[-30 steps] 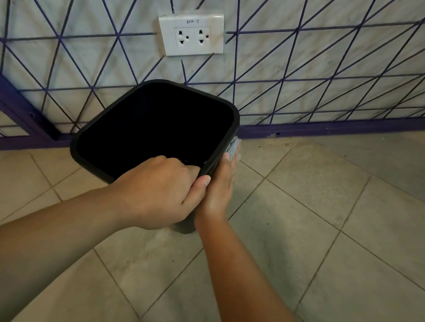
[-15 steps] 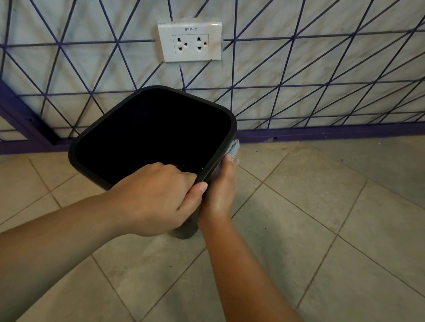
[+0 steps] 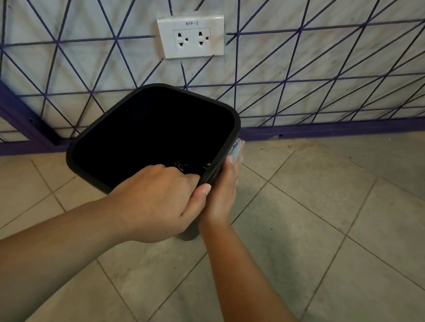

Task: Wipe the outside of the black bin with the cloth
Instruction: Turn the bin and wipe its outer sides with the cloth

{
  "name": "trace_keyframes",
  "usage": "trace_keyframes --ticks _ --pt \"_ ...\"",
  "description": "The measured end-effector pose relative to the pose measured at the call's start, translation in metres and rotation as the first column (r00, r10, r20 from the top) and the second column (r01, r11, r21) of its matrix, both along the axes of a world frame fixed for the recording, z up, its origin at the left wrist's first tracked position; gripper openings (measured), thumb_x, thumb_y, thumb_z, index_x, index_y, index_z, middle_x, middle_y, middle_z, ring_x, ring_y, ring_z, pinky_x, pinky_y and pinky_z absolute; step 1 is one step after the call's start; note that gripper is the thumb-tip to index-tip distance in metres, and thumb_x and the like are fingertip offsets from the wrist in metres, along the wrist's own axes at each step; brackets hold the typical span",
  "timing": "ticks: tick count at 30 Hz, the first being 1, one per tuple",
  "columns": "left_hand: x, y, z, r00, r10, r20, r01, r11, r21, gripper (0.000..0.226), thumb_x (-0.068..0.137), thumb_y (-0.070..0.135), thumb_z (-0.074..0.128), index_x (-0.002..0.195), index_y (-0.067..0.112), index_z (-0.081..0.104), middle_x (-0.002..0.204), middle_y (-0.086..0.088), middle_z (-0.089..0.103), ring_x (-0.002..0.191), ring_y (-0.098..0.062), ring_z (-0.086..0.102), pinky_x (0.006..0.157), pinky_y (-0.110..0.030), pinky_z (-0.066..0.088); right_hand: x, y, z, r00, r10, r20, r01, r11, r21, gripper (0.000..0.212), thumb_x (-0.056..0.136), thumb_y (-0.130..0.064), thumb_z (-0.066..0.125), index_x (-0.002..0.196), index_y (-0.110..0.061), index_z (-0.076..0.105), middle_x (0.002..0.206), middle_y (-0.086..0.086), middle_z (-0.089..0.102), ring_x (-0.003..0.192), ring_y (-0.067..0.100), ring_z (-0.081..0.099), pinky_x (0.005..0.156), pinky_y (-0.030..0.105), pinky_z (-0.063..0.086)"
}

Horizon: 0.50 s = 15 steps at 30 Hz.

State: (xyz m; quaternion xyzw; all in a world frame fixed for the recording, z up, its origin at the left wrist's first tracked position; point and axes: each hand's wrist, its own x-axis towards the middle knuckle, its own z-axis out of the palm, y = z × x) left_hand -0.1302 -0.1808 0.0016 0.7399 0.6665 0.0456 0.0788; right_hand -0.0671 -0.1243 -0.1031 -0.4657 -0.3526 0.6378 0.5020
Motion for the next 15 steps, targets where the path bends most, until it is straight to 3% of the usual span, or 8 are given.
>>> trace_keyframes --ticks 3,7,9,12,15 --pt "0.001 -0.001 0.001 1.000 -0.001 0.006 0.001 1.000 0.004 0.044 0.092 0.050 0.011 0.071 0.030 0.043 0.059 0.006 0.050 0.054 -0.009 0.050 0.052 -0.024 0.029 -0.006 0.013 -0.029 0.999 0.034 -0.039 -0.037 0.995 -0.097 0.107 0.076 -0.094 0.047 0.150 -0.018 0.054 0.164 0.017 0.044 0.158 0.039 0.034 0.127 0.068 0.025" --pt "-0.002 -0.002 0.000 0.999 0.007 0.051 -0.006 1.000 -0.005 0.056 0.093 0.051 0.012 0.087 0.024 0.061 0.070 0.006 0.063 0.065 -0.008 0.061 0.067 -0.031 0.049 -0.005 0.002 0.002 0.998 0.007 -0.067 -0.012 0.997 -0.079 0.095 0.082 -0.079 0.038 0.154 -0.018 0.050 0.163 0.006 0.050 0.158 0.029 0.036 0.130 0.059 0.026" --pt "-0.002 0.000 0.000 0.998 -0.006 0.059 0.006 1.000 -0.001 0.054 0.093 0.051 0.012 0.084 0.024 0.058 0.068 0.006 0.061 0.063 -0.009 0.060 0.064 -0.028 0.047 -0.006 0.006 -0.003 0.998 -0.013 -0.069 0.006 0.995 -0.095 0.094 0.082 -0.081 0.038 0.154 -0.022 0.052 0.163 0.003 0.052 0.158 0.026 0.037 0.130 0.057 0.026" --pt "-0.001 -0.001 0.001 0.999 -0.014 0.044 0.014 1.000 0.001 0.044 0.093 0.049 0.013 0.072 0.029 0.046 0.059 0.007 0.049 0.054 -0.009 0.050 0.053 -0.021 0.029 -0.007 0.012 -0.028 0.998 0.000 -0.063 -0.006 0.994 -0.108 0.100 0.079 -0.089 0.041 0.154 -0.025 0.052 0.162 0.005 0.051 0.157 0.028 0.038 0.129 0.061 0.027" --pt "-0.002 -0.001 0.002 0.998 -0.006 0.064 0.006 1.000 -0.002 0.049 0.094 0.049 0.014 0.076 0.027 0.054 0.061 0.007 0.055 0.057 -0.008 0.054 0.057 -0.022 0.037 -0.006 0.002 -0.012 0.998 -0.020 -0.055 0.014 0.994 -0.108 0.093 0.082 -0.080 0.037 0.154 -0.025 0.051 0.163 0.005 0.050 0.158 0.028 0.037 0.129 0.060 0.026"
